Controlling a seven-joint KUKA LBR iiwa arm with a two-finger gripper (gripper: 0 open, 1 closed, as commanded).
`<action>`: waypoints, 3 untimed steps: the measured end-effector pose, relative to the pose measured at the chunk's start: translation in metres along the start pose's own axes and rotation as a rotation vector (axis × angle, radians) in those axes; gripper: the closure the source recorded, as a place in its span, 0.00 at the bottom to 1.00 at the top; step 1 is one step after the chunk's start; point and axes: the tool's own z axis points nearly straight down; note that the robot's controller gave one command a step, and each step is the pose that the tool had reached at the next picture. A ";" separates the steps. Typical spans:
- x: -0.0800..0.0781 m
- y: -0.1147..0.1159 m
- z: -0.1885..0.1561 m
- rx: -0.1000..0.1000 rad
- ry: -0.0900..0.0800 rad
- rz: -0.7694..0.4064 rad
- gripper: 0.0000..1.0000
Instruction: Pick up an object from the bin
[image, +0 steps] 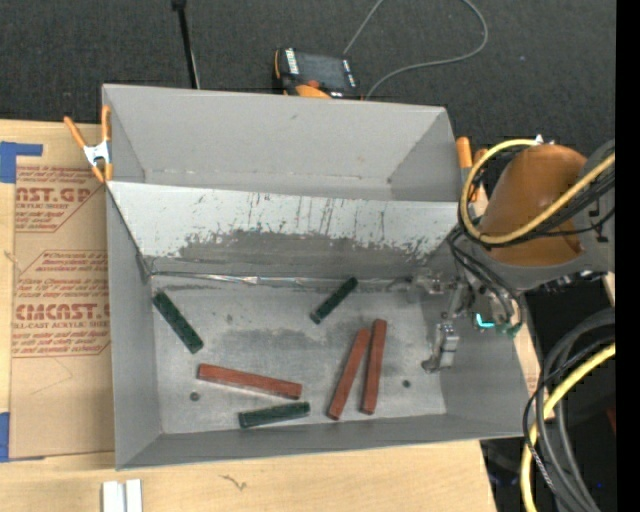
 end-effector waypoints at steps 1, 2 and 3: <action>-0.004 0.042 0.083 -0.001 -0.003 -0.257 0.00; 0.027 0.069 0.082 0.000 -0.004 -0.470 0.00; 0.026 0.069 0.082 0.001 -0.005 -0.470 1.00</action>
Offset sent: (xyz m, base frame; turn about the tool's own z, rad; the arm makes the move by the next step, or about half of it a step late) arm 0.0044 0.0407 -0.0807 -0.2562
